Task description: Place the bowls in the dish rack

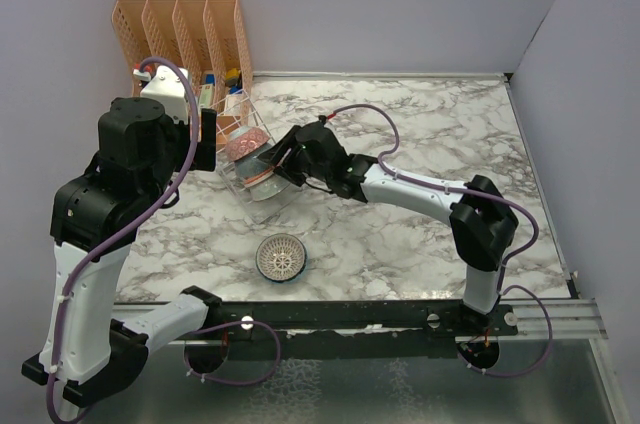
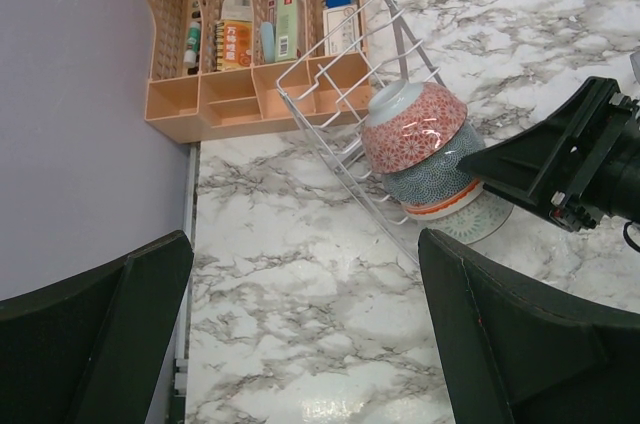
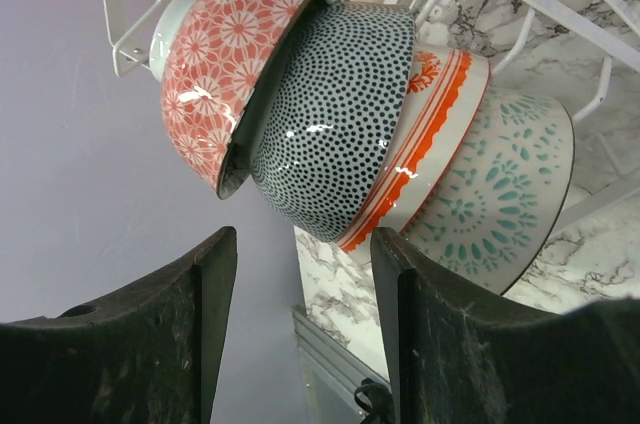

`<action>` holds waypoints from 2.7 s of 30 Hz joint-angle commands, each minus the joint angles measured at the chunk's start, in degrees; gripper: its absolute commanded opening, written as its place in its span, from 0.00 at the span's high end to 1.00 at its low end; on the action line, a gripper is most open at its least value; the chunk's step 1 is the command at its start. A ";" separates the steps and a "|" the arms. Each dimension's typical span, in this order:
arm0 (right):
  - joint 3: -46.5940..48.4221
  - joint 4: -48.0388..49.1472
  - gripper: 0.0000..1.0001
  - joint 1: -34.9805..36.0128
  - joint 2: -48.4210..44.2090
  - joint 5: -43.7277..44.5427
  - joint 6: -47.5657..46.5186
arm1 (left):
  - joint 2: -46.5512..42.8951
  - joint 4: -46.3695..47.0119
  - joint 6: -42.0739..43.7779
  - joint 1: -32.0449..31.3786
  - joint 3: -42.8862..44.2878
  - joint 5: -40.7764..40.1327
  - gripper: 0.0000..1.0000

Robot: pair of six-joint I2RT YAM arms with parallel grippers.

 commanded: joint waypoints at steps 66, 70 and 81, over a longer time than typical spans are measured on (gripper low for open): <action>-2.92 17.15 0.44 -0.94 1.64 -3.30 -4.97 | -1.01 0.90 1.12 -0.54 -1.07 -3.58 0.01; -4.69 16.88 0.44 -0.94 -0.10 -4.42 -5.09 | -0.92 0.99 1.09 -0.55 -0.94 -3.41 0.01; -2.73 2.04 0.44 -0.71 -7.07 -7.98 -16.61 | 0.23 0.95 0.92 -0.56 1.16 -3.28 0.01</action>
